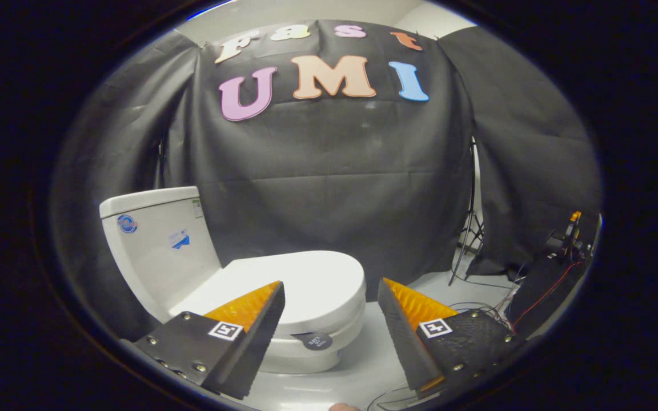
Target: Open the toilet lid.
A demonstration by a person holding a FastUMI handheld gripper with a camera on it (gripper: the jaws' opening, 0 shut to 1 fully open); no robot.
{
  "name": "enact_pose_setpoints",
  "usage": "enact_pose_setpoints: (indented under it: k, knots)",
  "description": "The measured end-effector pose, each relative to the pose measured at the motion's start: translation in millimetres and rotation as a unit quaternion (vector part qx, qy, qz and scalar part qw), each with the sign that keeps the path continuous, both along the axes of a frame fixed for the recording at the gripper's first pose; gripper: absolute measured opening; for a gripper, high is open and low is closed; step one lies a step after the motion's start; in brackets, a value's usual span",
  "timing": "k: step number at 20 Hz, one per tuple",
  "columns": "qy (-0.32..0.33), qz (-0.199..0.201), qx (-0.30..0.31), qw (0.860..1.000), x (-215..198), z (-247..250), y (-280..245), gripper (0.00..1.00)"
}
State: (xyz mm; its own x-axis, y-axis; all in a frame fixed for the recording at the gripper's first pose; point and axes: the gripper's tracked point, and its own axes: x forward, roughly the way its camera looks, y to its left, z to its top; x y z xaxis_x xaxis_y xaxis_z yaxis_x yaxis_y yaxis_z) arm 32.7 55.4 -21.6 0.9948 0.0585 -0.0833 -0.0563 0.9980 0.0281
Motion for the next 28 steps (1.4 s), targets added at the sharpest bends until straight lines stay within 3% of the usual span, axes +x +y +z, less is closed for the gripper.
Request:
enact_pose_setpoints:
  k: [7, 14, 22, 26, 28]
  knots:
    - [0.102, 0.001, 0.018, 0.995, 19.7, -49.1, 11.8, 0.98]
    - [0.194, -0.005, 0.099, 0.976, 32.6, -85.2, 9.1, 1.0]
    - [0.33, -0.076, 0.204, 0.919, 29.1, -147.2, 3.4, 0.97]
    - [0.37, -0.077, 0.297, 0.877, 26.5, -155.1, 12.9, 0.87]
    - [0.387, -0.086, 0.301, 0.867, 24.9, -168.2, 9.6, 0.8]
